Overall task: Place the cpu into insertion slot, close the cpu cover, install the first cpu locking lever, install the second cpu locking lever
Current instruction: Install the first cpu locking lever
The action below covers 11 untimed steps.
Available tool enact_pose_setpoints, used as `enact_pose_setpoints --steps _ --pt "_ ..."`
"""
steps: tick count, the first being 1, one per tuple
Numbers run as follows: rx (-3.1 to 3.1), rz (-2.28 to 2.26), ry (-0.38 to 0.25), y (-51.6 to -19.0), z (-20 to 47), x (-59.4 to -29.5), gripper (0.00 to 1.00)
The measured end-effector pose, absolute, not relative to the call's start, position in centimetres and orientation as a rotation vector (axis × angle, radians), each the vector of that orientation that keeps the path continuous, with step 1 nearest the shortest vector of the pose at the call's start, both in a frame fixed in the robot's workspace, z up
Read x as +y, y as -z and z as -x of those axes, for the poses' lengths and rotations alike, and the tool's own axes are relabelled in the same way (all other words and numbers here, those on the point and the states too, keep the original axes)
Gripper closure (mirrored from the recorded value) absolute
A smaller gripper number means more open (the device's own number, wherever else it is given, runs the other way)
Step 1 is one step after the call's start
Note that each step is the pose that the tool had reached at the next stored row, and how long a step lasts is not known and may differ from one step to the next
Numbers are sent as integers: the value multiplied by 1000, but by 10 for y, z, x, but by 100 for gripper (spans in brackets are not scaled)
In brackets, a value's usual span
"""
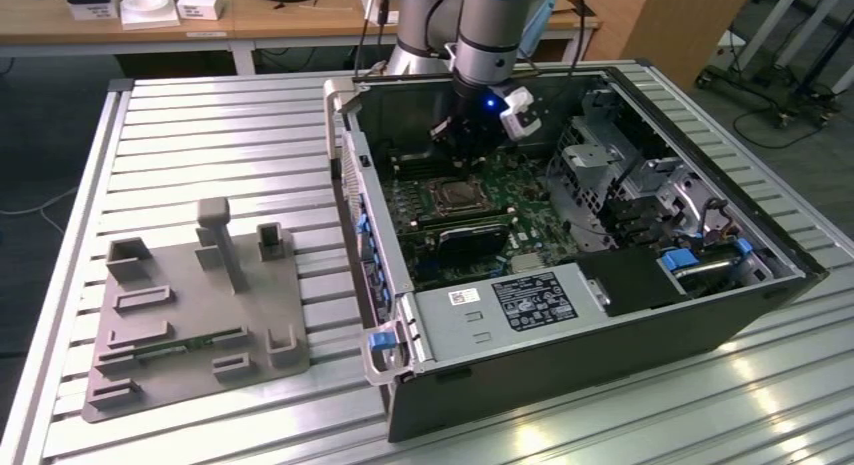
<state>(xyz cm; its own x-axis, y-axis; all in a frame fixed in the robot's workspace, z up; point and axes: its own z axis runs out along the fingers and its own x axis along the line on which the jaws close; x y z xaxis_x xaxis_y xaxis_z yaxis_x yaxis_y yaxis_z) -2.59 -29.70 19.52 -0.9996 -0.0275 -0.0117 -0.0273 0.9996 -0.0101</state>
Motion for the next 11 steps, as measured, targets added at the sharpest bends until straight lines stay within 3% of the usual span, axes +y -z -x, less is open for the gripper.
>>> enact_pose_setpoints --steps 11 --pt "3129 50 12 -206 26 -295 90"
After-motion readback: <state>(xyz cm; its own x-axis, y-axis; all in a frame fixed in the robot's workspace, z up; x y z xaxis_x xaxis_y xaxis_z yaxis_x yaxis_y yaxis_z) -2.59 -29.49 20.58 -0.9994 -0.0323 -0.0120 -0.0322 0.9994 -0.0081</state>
